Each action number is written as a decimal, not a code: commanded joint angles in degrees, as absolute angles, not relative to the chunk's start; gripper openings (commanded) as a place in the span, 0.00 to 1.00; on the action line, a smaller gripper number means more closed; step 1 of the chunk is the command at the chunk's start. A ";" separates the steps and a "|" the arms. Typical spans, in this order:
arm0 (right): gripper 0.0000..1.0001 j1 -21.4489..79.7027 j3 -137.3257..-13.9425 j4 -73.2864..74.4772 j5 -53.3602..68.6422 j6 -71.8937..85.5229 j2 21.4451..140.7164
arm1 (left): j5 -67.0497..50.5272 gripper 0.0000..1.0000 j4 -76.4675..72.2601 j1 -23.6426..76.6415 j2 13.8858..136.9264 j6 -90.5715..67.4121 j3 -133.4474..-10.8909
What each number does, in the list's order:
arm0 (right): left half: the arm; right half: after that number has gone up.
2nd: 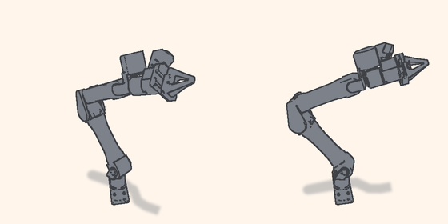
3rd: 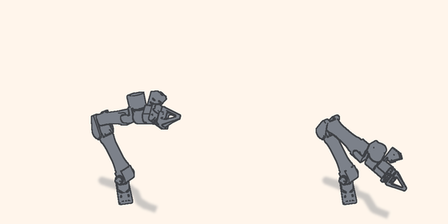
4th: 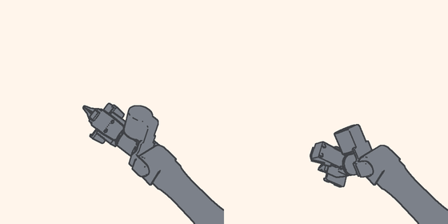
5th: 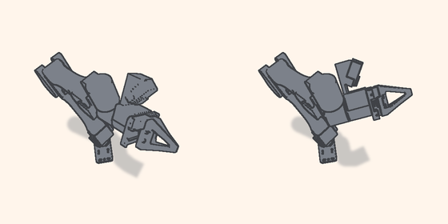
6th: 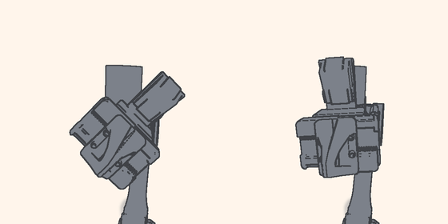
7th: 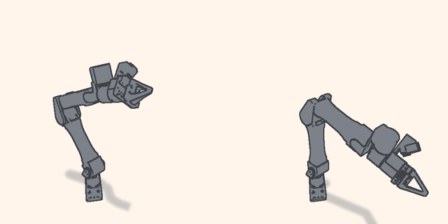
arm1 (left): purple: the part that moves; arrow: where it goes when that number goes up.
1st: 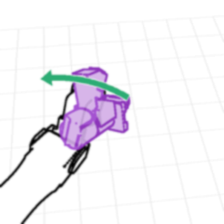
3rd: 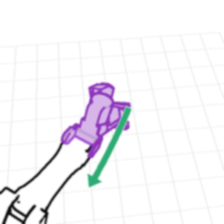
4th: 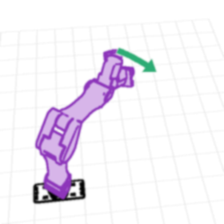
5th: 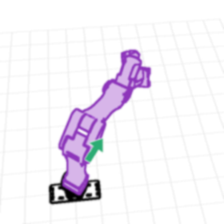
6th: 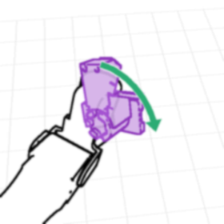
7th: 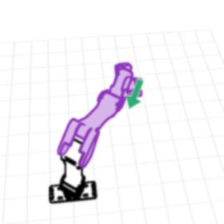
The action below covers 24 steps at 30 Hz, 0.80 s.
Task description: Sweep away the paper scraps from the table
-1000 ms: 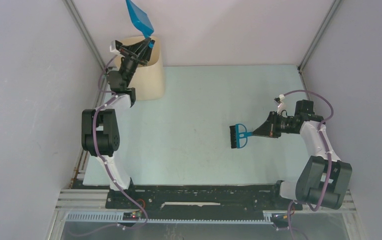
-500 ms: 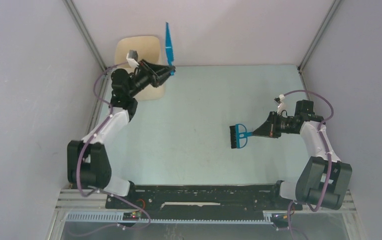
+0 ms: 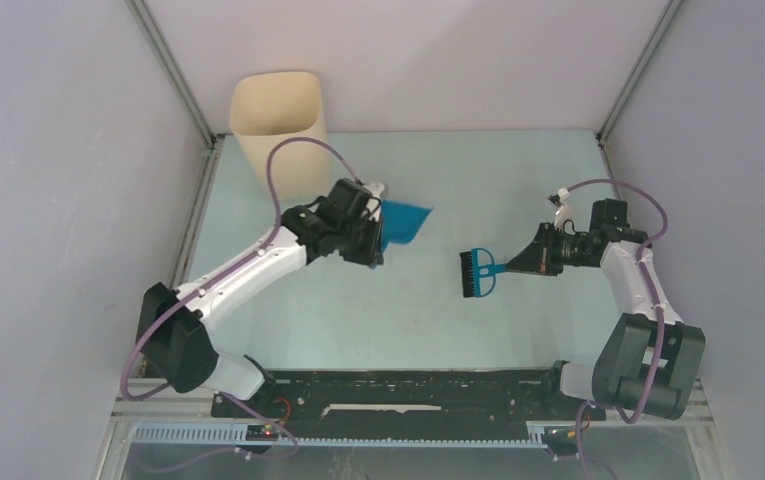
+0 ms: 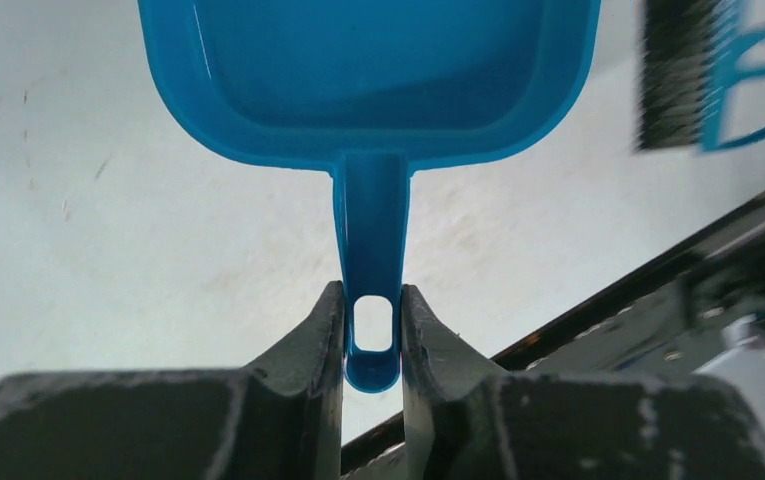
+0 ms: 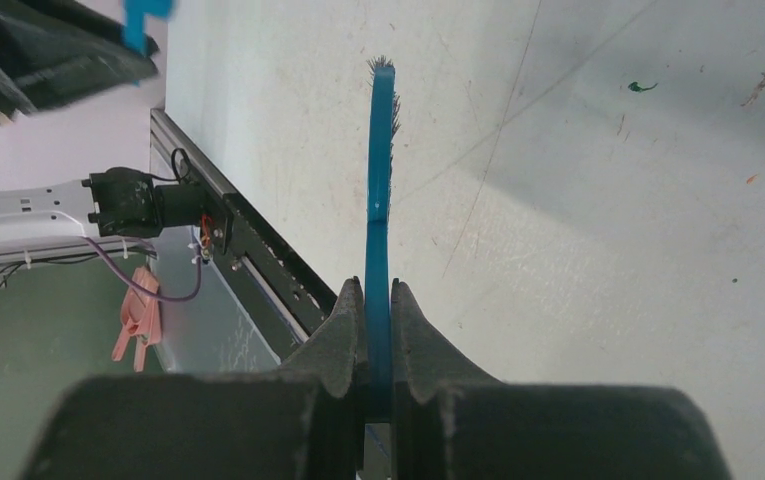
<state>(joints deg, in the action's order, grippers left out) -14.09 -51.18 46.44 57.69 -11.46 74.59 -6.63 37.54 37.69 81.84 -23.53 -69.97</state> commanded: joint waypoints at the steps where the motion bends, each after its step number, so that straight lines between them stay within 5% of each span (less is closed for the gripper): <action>1: 0.00 -13.80 -53.38 46.63 57.89 -12.69 74.42 | 4.15 0.03 49.95 42.63 83.13 -14.18 -70.39; 14: 0.00 -13.63 -53.97 46.97 57.27 -12.46 76.94 | 1.94 0.06 49.74 49.33 88.41 -12.31 -64.16; 24: 0.00 -13.54 -54.55 47.17 56.70 -12.24 79.15 | 2.82 0.41 46.69 49.59 88.77 -11.49 -60.54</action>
